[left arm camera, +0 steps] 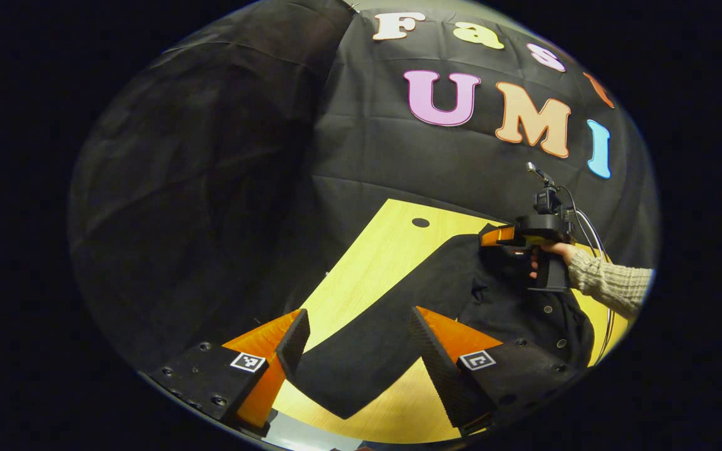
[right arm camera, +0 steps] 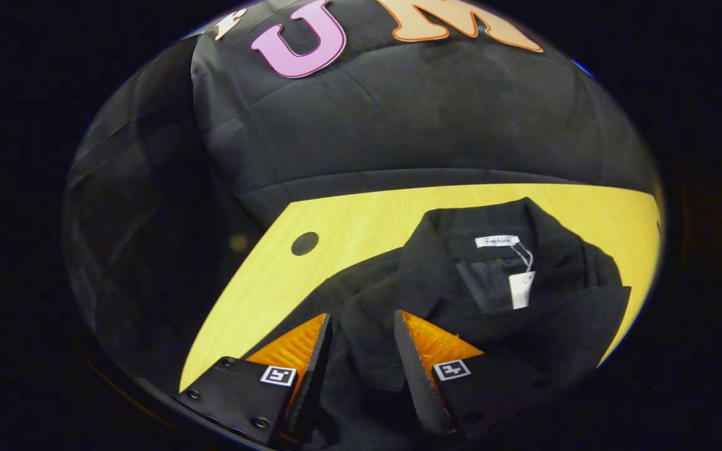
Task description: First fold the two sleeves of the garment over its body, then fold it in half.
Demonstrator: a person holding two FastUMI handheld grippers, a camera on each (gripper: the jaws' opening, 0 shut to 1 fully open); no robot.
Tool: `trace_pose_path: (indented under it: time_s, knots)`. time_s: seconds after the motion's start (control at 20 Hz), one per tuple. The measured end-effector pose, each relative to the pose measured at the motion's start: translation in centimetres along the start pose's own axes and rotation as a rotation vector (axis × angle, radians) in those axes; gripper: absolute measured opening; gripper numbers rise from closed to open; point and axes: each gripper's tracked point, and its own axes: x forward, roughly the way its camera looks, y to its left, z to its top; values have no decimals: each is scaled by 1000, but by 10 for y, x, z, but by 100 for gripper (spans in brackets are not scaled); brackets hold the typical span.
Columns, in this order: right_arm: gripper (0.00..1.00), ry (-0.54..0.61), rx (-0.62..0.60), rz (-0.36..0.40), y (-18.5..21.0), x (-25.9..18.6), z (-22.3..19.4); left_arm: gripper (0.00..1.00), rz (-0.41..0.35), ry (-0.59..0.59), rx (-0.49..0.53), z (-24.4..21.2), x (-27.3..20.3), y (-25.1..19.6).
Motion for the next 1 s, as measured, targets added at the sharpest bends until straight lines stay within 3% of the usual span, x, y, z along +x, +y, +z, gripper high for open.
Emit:
trace_pose_path:
  time_s: [0.1,0.2,0.55,0.75,1.0]
  knots:
    - [63,-21,-14,4,2,-9,7,96,5,8,2,-5,1,3]
    - [79,-42,-12,13,3,-15,13,96,17,9,10,-11,2,6]
    - [80,-173,-24,15,6,-84,56,96,44,46,31,-29,8,13]
    - [80,-284,-53,-18,-1,-153,76,96,53,95,8,-55,13,19]
    - [79,-400,-83,-87,-25,-241,74,96,70,164,10,-96,15,28]
